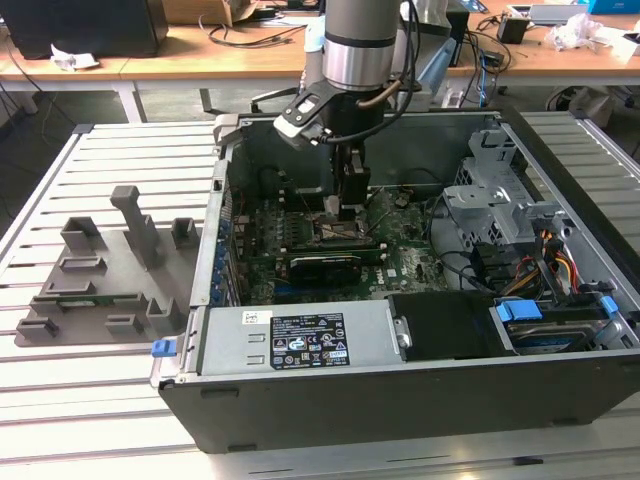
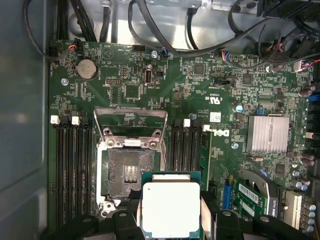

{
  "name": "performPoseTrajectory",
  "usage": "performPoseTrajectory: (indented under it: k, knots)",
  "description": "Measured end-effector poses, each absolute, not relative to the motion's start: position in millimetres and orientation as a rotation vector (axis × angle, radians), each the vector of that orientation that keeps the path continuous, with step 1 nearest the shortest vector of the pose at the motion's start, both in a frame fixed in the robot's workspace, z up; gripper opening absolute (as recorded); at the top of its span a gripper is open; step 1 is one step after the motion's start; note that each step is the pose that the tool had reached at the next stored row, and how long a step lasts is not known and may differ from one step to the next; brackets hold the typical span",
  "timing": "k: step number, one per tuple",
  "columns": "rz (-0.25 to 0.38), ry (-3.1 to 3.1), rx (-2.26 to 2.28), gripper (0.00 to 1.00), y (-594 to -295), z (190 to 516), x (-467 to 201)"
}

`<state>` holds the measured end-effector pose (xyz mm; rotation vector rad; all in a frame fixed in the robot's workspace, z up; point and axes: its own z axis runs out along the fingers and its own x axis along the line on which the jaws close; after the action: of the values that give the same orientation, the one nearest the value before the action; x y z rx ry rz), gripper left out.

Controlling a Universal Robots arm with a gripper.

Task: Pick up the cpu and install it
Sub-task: 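Place the cpu into insertion slot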

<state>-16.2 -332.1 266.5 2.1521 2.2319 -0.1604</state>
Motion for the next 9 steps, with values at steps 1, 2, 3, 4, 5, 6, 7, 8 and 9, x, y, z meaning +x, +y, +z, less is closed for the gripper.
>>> performPoseTrajectory:
  k: [1, 2, 3, 4, 5, 6, 7, 8, 9]
  knots:
    - [-0.161, 2.232, 2.152, 0.55, -332.1, 266.5, -16.3]
    - [-0.161, 2.232, 2.152, 0.55, -332.1, 266.4, -16.4]
    - [-0.161, 2.232, 2.152, 0.55, -332.1, 266.3, -16.7]
    - [-0.160, 2.232, 2.152, 0.55, -332.1, 266.2, -16.9]
    - [-0.161, 2.232, 2.152, 0.55, -332.1, 266.1, -17.1]
    - [-0.161, 2.232, 2.152, 0.55, -332.1, 266.1, -17.2]
    - [-0.160, 2.232, 2.152, 0.55, -332.1, 266.0, -17.4]
    - [-0.160, 2.232, 2.152, 0.55, -332.1, 265.9, -17.5]
    - [-0.160, 2.232, 2.152, 0.55, -332.1, 265.8, -17.7]
